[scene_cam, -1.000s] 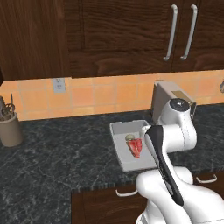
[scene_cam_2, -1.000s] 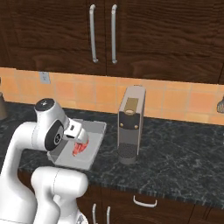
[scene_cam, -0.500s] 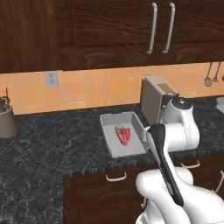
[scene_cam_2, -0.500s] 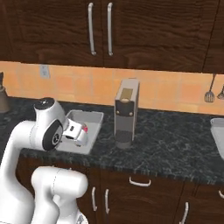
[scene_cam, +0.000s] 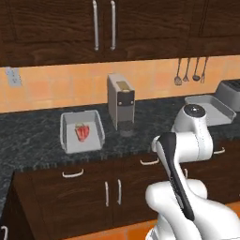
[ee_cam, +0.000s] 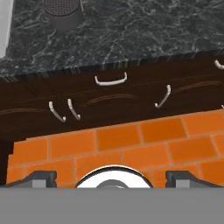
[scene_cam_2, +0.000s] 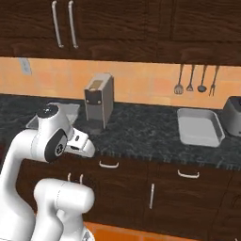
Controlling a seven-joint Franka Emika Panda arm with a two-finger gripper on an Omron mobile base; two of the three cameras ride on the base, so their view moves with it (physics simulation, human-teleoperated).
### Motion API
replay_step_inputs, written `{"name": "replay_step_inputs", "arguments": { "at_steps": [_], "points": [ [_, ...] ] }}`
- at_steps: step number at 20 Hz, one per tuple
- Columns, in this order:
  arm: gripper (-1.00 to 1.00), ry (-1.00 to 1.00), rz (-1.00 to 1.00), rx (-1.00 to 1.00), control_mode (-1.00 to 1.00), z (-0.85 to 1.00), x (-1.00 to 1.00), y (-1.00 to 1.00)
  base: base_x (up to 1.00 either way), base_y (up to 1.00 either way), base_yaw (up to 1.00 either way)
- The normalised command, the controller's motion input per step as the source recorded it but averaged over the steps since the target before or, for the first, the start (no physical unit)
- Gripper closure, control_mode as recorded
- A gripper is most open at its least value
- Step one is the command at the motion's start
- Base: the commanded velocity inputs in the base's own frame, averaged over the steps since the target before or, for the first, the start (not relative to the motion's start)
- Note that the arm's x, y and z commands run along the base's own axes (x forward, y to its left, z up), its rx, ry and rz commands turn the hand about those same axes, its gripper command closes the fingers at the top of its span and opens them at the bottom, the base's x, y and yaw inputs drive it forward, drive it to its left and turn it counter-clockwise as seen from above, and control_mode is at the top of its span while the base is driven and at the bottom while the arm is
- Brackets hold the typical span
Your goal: Place one mushroom and one steak in each tupperware on the nearby counter, to pack two identical lunches.
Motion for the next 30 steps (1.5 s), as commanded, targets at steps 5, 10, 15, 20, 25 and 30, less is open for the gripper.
{"name": "replay_step_inputs", "arguments": {
  "at_steps": [5, 10, 15, 20, 25, 30],
  "points": [
    [-1.0, 0.0, 0.0, 0.0, 1.0, 0.0, 0.0, 0.0, -0.54, -1.0, -0.08],
    [-1.0, 0.0, 0.0, 0.0, 1.0, 0.0, 0.0, 0.0, -0.43, -1.0, -0.09],
    [-1.0, 0.0, 0.0, 0.0, 1.0, 0.0, 0.0, 0.0, -0.11, -1.0, -0.01],
    [-1.0, 0.0, 0.0, 0.0, 1.0, 0.0, 0.0, 0.0, 0.15, -1.0, 0.0],
    [-1.0, 0.0, 0.0, 0.0, 1.0, 0.0, 0.0, 0.0, 0.11, -1.0, 0.02],
    [-1.0, 0.0, 0.0, 0.0, 1.0, 0.0, 0.0, 0.0, 0.0, -1.0, 0.05]
  ]
}}
